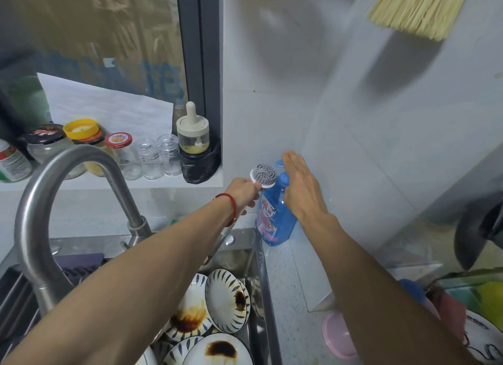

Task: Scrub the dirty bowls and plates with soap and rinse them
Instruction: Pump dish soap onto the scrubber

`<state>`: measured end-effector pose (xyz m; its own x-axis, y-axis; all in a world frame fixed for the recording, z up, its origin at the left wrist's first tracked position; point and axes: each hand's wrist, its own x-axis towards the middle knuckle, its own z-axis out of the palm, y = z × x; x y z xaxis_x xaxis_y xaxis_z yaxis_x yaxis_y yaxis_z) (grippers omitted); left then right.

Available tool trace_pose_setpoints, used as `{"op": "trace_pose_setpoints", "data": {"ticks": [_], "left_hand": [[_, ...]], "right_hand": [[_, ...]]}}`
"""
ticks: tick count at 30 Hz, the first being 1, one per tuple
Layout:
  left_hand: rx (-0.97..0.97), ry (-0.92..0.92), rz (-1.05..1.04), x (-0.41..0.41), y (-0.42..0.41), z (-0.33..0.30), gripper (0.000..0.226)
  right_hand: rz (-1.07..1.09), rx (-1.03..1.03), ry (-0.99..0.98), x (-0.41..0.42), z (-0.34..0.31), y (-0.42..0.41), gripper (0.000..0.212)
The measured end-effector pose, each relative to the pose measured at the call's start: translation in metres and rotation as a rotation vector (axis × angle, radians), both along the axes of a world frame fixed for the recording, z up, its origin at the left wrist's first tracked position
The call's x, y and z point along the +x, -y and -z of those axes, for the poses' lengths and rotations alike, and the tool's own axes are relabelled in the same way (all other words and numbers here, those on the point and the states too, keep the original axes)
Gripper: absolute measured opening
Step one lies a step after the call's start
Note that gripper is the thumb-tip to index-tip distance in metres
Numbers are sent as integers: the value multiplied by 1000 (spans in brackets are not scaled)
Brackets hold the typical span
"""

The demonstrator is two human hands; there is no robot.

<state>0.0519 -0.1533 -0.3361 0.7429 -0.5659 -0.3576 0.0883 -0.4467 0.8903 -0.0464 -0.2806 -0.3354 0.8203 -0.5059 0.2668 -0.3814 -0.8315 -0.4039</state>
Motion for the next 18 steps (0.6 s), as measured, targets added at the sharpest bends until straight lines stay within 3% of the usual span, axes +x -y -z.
{"op": "trace_pose_setpoints", "data": {"ticks": [7,18], "left_hand": [[-25,-9,-5,-4,-1,-2,28],[-35,-64,-3,-8,-7,-2,26]], "right_hand": [[-13,-34,2,-2,9,-4,90],[-20,-52,-47,0,6,-2,103]]}}
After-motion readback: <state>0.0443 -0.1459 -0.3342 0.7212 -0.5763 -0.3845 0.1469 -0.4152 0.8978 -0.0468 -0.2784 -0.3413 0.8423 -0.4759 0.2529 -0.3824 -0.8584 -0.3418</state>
